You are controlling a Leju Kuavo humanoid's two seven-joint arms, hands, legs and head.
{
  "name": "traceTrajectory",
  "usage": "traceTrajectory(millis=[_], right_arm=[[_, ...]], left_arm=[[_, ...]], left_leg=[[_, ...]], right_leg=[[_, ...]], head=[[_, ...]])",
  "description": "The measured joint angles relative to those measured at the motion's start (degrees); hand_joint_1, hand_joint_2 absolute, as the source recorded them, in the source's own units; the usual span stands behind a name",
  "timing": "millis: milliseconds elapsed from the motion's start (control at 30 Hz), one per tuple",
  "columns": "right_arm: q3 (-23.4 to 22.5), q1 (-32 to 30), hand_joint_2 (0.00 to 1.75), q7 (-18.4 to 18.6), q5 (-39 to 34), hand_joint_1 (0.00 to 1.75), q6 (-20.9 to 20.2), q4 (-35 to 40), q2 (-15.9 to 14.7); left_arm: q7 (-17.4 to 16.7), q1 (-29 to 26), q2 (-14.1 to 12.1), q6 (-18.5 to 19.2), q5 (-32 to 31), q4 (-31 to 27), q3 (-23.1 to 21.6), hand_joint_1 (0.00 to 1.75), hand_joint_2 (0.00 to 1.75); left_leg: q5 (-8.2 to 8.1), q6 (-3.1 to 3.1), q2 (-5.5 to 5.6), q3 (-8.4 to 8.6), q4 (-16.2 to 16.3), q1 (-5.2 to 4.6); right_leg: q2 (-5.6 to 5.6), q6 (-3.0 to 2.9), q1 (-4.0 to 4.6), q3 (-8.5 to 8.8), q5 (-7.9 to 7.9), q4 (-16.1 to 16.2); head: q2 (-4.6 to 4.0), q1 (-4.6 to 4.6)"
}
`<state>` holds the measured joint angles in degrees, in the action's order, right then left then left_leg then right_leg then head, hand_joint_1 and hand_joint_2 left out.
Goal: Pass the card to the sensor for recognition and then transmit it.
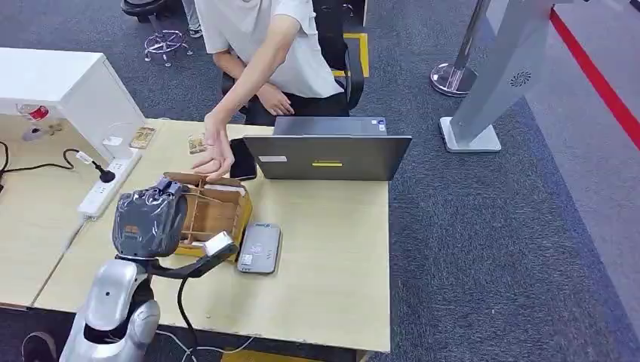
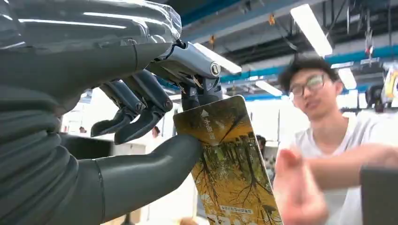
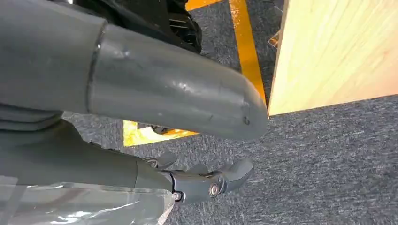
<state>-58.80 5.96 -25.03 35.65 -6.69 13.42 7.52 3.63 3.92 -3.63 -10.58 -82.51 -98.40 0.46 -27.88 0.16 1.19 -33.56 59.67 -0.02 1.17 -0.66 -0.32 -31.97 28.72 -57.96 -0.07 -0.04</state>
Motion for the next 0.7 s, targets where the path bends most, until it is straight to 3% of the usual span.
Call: traceTrajectory(millis=[100,167,233,333,467,700], right_arm=[[0.3,0.7,0.0,1.1,2.1,0.0,0.0,0.0,0.0],[0.6,1.7,0.0,2.0,3.5,0.0,0.0,0.0,0.1],[1.4,2.7,0.0,3.4,5.0,0.0,0.0,0.0,0.3],[2.3,3.7,0.0,4.7,6.1,0.0,0.0,-0.1,0.8],[3.1,4.1,0.0,5.0,6.4,0.0,0.0,-0.1,1.2],[3.3,4.1,0.0,5.0,6.4,0.0,0.0,-0.2,1.3]], left_arm=[[-3.1,7.0,-0.1,0.3,-3.6,0.5,-0.7,1.75,1.75],[-7.4,13.4,-0.5,0.7,-4.1,2.8,-1.4,1.75,1.75],[-13.4,20.1,-2.2,1.2,-4.1,7.1,-3.2,1.75,1.75],[-18.7,30.1,-3.6,2.4,-4.1,15.6,-7.9,1.75,1.75],[-20.8,37.9,-4.2,2.9,-4.1,23.6,-12.8,1.75,1.75],[-21.1,42.6,-4.2,5.5,-4.1,29.0,-15.0,1.75,1.75]], left_leg=[[0.13,-0.05,0.05,-0.03,0.0,0.0],[0.25,-0.06,0.06,-0.05,0.0,0.01],[0.33,-0.09,0.03,-0.02,0.0,0.01],[0.55,-0.1,0.09,-0.2,0.0,0.03],[0.57,-0.08,0.06,-0.22,0.0,0.05],[0.55,-0.08,-0.06,-0.3,0.0,0.03]], right_leg=[[-0.08,-0.03,0.01,-0.01,-0.14,0.0],[-0.08,-0.04,0.02,-0.02,-0.23,0.0],[-0.03,-0.11,0.03,-0.08,-0.34,0.0],[-0.12,-0.08,0.05,-0.2,-0.52,0.0],[-0.07,-0.07,0.04,-0.2,-0.53,-0.1],[0.05,-0.06,0.03,-0.32,-0.53,-0.1]], head=[[0.0,-0.02],[0.0,0.0],[0.0,-0.04],[0.0,-0.04],[0.0,0.07],[0.0,0.04]])
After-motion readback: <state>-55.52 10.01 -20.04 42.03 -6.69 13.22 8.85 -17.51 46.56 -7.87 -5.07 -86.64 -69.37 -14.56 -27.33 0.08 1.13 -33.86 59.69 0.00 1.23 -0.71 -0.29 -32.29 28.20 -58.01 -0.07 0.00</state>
